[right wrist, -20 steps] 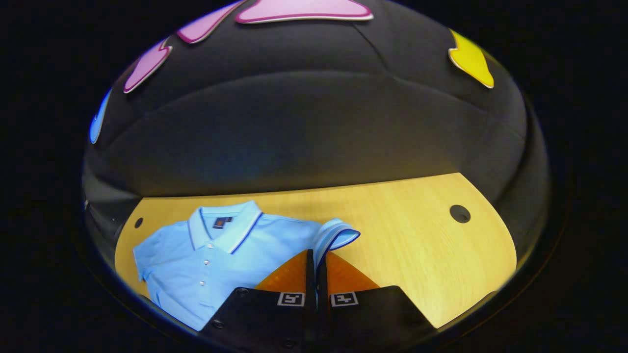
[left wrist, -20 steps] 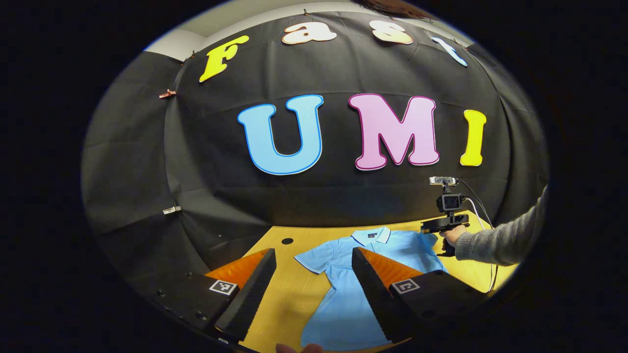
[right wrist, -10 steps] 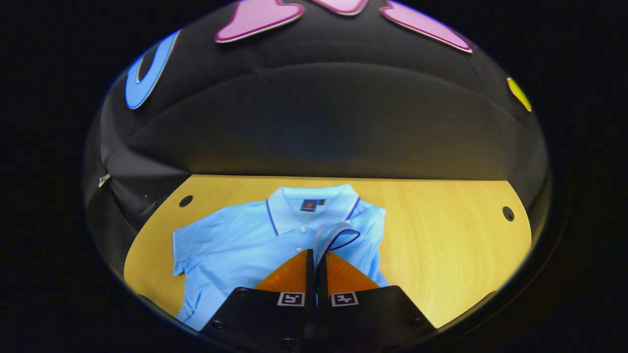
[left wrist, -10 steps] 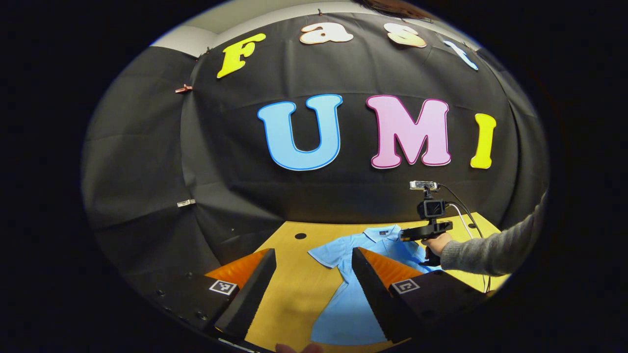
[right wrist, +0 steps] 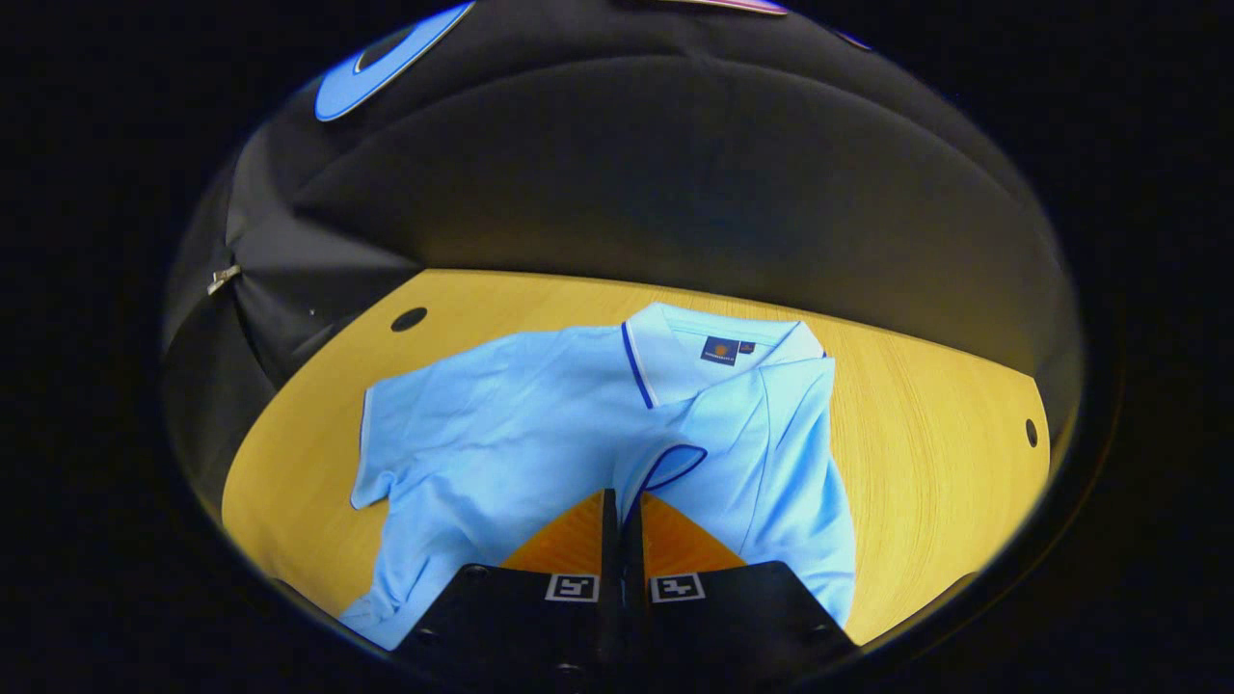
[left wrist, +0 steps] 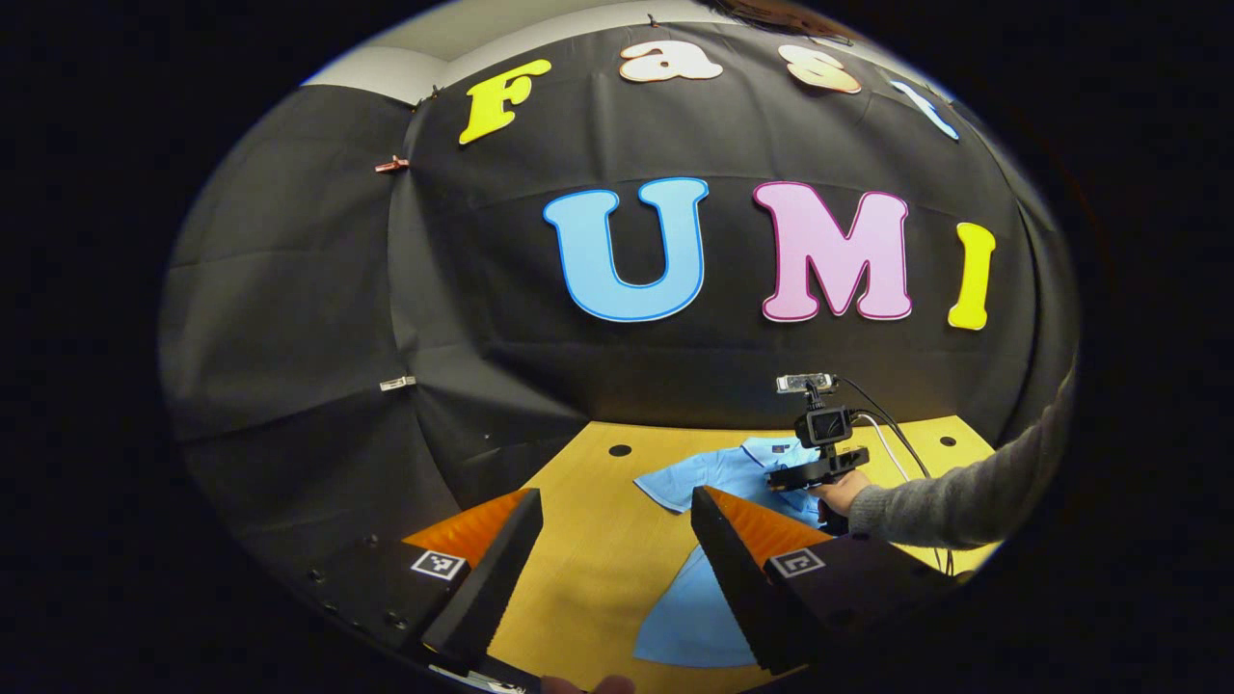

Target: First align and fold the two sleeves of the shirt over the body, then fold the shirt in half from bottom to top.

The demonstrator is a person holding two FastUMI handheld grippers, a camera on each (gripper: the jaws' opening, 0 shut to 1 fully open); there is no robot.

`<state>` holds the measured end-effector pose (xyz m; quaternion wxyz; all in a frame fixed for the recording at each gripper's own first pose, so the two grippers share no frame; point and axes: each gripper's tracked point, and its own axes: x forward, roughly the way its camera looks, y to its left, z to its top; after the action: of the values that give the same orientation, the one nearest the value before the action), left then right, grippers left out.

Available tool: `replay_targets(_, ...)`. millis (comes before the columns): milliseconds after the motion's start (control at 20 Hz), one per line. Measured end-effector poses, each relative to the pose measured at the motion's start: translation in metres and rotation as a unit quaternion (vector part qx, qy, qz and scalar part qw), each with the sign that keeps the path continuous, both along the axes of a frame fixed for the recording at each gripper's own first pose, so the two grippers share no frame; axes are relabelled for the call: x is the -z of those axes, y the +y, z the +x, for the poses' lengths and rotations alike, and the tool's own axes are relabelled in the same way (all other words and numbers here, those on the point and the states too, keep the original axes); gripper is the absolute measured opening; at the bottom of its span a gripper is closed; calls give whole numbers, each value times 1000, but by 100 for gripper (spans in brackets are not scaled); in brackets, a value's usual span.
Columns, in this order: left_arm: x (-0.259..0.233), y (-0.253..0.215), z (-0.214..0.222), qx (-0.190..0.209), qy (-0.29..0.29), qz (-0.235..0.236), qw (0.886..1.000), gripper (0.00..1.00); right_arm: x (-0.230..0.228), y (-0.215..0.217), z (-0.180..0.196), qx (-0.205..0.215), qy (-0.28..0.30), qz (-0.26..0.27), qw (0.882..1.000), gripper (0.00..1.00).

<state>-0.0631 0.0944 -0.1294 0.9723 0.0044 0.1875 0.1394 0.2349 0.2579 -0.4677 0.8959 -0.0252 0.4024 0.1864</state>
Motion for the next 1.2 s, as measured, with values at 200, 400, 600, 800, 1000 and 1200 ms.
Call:
replay_targets(200, 2, 5, 0, -7, 0, -1, 1000, 99, 4, 1, 0, 6, 4, 0, 1000, 5)
replay_targets(400, 3, 5, 3, -7, -2, -4, 1000, 98, 7, 4, 0, 10, 3, -1, 1000, 22)
replay_targets(600, 0, 7, 1, -8, -5, 1, 1000, 99, 8, 10, -2, 15, -2, -7, 1000, 67)
replay_targets(800, 0, 10, -2, -11, -5, -1, 1000, 99, 4, 15, -2, 17, -11, -8, 1000, 86)
replay_targets(1000, 0, 13, -7, -12, -3, 0, 1000, 99, -10, 16, 3, 24, -36, -3, 999, 97)
replay_targets(1200, 2, 14, -5, -6, -4, -3, 1000, 99, -61, 12, 12, 34, -108, 19, 993, 97)
